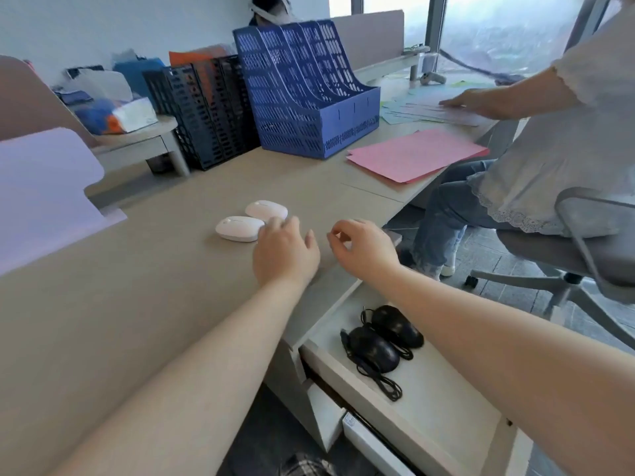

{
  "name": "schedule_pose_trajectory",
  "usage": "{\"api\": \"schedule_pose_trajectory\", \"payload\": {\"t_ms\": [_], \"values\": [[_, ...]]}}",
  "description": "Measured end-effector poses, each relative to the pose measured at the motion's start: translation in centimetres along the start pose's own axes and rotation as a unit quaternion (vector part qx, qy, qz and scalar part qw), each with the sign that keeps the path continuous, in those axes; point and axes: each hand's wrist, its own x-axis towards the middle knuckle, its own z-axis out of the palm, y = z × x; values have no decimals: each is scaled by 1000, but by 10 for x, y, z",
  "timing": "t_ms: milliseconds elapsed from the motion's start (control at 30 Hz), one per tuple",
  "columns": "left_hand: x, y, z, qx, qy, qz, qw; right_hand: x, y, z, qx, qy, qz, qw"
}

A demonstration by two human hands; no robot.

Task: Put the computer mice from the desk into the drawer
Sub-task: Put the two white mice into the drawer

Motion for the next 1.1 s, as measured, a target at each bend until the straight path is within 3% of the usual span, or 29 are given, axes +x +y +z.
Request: {"api": "schedule_pose_trajectory", "payload": {"t_ms": [233,433,533,700,933,1100], "values": [[47,-90,8,26,-15,-136,990,59,-40,50,23,-91,6,996],[80,-123,27,-28,-93,-147,984,109,-58,85,66,-108,50,991],[88,-121,32,-45,-111,-122,985,123,-60,96,75,-114,69,988],[89,-115,31,-18,-71,-120,990,131,-57,92,70,-139,84,984],[56,-88,26,-9,-80,-114,990,104,-54,38,-128,-221,33,966],[9,-37,23,-39,-92,-110,989,55,-23,3,-118,-181,62,974]]}}
